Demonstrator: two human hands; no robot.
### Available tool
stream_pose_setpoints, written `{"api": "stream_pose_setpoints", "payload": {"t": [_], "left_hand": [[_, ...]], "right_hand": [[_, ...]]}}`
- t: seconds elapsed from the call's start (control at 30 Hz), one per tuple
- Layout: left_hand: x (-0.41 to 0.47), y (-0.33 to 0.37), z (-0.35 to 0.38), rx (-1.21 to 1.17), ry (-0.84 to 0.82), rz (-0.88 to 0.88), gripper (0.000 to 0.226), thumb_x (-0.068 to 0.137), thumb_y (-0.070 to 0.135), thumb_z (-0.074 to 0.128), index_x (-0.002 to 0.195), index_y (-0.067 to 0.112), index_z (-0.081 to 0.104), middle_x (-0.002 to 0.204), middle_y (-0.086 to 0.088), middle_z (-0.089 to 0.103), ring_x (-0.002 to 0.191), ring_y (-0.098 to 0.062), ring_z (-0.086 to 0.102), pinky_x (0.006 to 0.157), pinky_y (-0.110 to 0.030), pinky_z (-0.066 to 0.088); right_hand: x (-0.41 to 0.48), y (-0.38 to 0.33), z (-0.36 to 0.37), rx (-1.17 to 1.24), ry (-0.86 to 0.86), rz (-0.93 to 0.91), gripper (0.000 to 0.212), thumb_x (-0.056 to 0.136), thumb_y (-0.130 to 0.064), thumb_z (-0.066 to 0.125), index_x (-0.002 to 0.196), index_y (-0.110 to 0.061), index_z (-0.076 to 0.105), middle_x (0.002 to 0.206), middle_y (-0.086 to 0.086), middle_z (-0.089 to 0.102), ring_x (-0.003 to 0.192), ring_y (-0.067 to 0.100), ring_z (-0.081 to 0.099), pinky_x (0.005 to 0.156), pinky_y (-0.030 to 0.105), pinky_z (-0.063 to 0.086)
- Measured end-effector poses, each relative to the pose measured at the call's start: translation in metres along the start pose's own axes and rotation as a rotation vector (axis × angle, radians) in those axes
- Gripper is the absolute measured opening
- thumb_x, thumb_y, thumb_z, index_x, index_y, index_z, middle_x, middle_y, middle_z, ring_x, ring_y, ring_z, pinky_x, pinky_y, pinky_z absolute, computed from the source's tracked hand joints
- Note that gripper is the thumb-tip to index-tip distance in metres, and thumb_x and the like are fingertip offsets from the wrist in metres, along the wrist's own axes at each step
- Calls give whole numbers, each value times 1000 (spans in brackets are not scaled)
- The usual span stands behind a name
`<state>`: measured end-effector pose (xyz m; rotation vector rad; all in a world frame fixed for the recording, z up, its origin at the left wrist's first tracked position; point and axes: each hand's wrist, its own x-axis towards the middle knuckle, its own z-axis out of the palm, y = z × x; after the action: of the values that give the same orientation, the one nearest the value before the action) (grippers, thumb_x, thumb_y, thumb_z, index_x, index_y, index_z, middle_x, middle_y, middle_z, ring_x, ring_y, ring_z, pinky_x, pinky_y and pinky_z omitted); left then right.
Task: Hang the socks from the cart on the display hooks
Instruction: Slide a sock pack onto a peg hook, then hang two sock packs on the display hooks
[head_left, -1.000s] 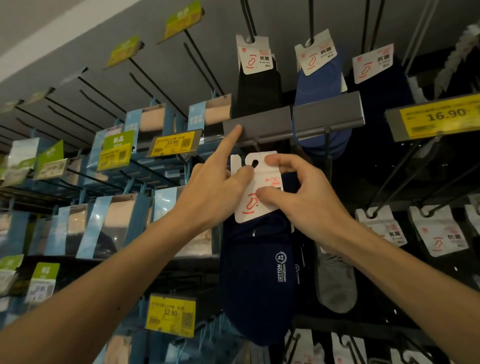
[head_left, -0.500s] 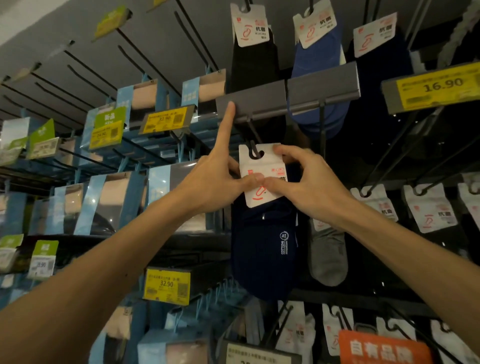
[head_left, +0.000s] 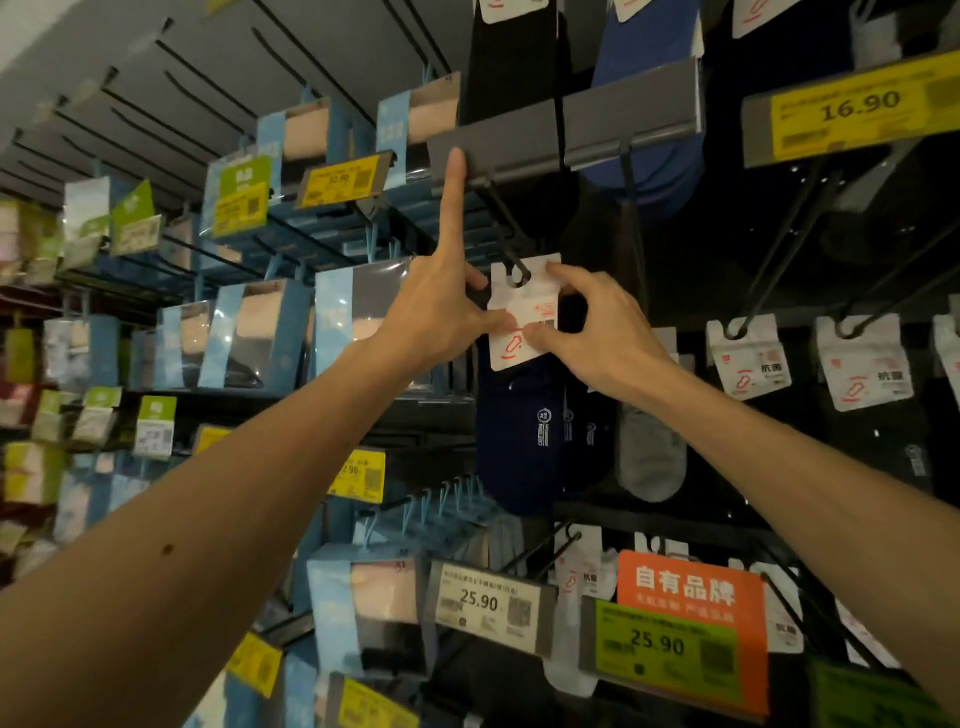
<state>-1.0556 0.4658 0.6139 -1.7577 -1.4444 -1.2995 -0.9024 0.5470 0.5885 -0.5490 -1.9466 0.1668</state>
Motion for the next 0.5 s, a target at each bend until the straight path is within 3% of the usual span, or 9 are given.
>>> {"api": "stream_pose_setpoints", "payload": {"t": [0.1,0.17,0.27,0.33,0.37,0.43,0.5], "left_hand": [[-8,4,-9,71,-3,-47,123,84,18,79,154,34,-20,82,-2,70,70,-6,65,56,-8,47],[-20,12,-21,119,-51,-55,110,89,22,74,157,31,-12,92,-1,71,73,-7,63,66,-13,46],[-45,30,-45,196,-136,2,74,92,26,69,153,28,27,93,2,68,77,-13,58,77,-31,47],[-63,44,-61,276,-169,75,23,93,30,67,112,20,61,72,9,58,65,-10,52,63,-31,40],[-73,51,-67,293,-178,103,17,94,33,66,86,19,61,64,9,52,59,-9,48,56,-30,34],[-95,61,-79,300,-234,167,43,94,35,64,59,16,49,52,5,46,50,-11,43,51,-29,27],[-118,75,-94,296,-283,228,49,94,38,60,54,12,47,47,0,43,46,-15,42,50,-28,27]], "right_hand": [[-15,-3,-3,1,-9,36,65,90,-30,72,147,-24,42,141,5,43,130,19,46,98,23,34],[-34,-9,-9,2,30,62,56,90,-31,71,140,-24,47,137,3,42,128,20,47,102,28,39],[-73,-27,-23,-8,87,36,35,89,-33,70,119,-22,55,118,-2,52,114,18,53,95,32,45],[-108,-47,-32,19,98,19,23,89,-34,69,104,-21,57,97,-4,59,92,14,58,84,38,51],[-127,-58,-35,42,96,16,20,89,-35,69,99,-21,57,87,-4,60,82,12,58,78,41,53],[-169,-75,-39,67,77,19,19,88,-37,68,92,-23,56,79,-6,58,72,9,55,70,40,53],[-210,-86,-38,97,47,32,20,87,-38,68,88,-24,54,76,-6,56,68,10,54,63,34,49]]}}
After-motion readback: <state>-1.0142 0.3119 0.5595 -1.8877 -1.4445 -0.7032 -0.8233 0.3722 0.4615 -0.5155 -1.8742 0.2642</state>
